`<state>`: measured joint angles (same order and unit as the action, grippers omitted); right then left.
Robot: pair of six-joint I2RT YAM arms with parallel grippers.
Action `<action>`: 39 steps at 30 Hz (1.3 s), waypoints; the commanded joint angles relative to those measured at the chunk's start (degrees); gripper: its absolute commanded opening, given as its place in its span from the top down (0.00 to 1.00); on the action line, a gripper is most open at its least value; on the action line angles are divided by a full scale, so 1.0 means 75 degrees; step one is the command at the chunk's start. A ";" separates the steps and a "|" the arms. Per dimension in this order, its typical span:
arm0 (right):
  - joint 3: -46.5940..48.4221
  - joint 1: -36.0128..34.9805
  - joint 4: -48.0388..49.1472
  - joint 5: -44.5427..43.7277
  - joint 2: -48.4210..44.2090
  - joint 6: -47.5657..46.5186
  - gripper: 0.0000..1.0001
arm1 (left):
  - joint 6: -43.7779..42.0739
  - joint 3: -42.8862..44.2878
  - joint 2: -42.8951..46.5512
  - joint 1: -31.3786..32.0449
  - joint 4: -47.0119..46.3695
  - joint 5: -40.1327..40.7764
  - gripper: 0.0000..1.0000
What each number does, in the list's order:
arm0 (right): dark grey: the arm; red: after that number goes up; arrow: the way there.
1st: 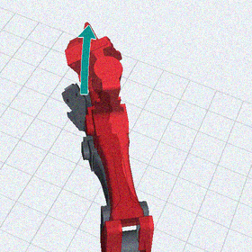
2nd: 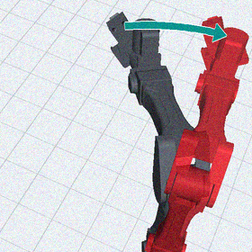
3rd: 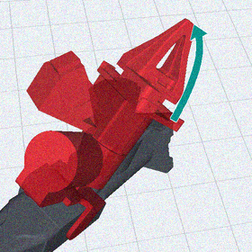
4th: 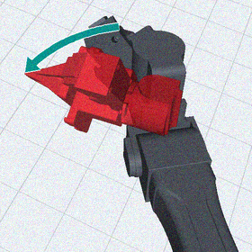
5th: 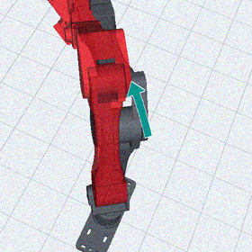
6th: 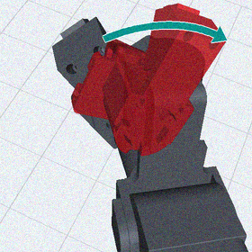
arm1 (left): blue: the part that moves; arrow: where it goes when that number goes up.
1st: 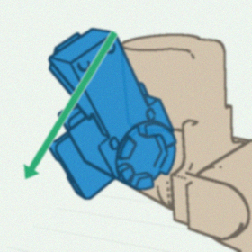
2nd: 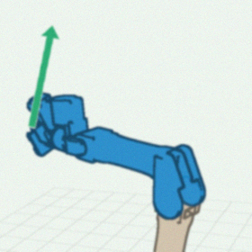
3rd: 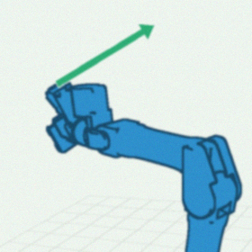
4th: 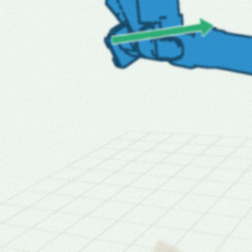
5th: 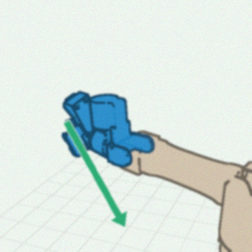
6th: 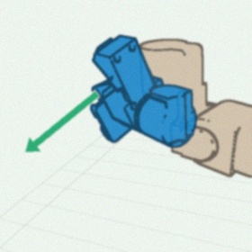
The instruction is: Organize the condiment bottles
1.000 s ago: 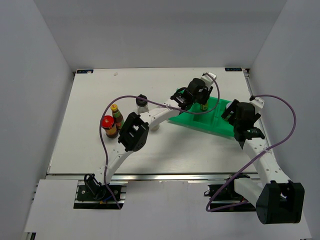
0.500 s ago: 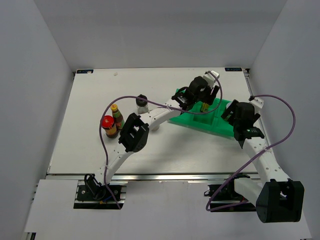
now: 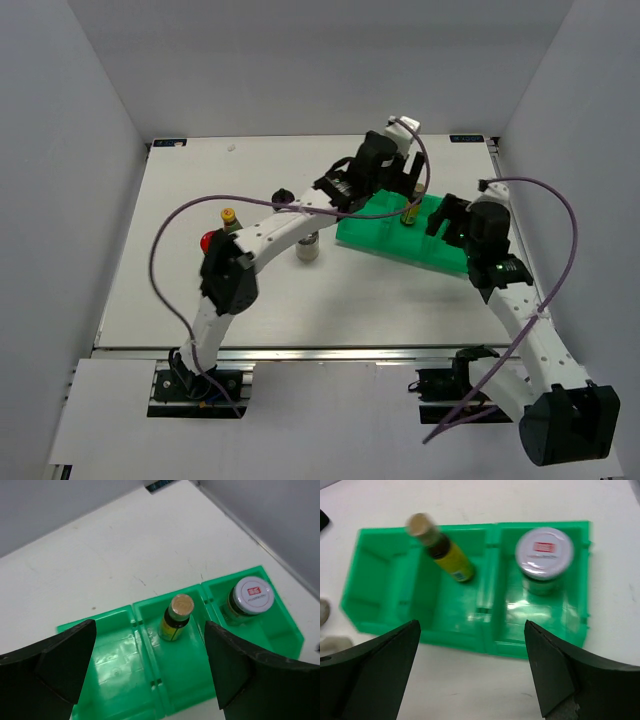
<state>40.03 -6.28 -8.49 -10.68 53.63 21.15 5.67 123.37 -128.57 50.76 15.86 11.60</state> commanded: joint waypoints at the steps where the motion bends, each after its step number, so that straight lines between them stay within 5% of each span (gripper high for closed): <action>1: 0.0673 -0.1046 0.0265 0.0546 -0.0108 -0.0779 0.11 | 0.0309 -0.1172 0.2292 0.0017 0.0462 0.1006 0.02; 3: 0.0826 -0.2294 0.0288 -0.0165 0.0021 -0.1154 0.11 | 0.0717 -0.2148 0.3487 0.0005 0.0616 0.1672 0.02; 9: 0.1575 -0.4021 0.0452 -0.0134 0.1599 -0.1506 0.11 | 0.3092 -0.6484 0.6850 -0.0427 0.1271 0.2811 0.02; 14: 0.2803 -0.5348 0.0500 -0.0569 0.3497 -0.1894 0.11 | 0.4795 -0.8910 0.9029 -0.1084 0.2232 0.2812 0.02; 19: 0.3755 -0.5619 0.0640 -0.0171 0.4836 -0.1929 0.11 | 0.5536 -0.9277 0.9771 -0.1120 0.3485 0.3422 0.02; 33: 0.6099 -0.5889 0.0113 -0.0451 0.7614 -0.1708 0.11 | 0.5748 -0.9500 1.0100 -0.1132 0.3780 0.3610 0.02; 36: 0.6147 -0.5900 -0.0004 -0.0510 0.7686 -0.1590 0.18 | 0.5759 -0.9512 1.0158 -0.1132 0.3780 0.3634 0.02; 39: 0.6018 -0.5889 -0.0028 -0.0638 0.7441 -0.1402 0.43 | 0.5759 -0.9500 1.0182 -0.1132 0.3792 0.3692 0.02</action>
<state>83.61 -50.37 -8.01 -13.69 111.42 8.75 48.29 52.10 -53.15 42.41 43.53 37.52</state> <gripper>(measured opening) 0.654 0.982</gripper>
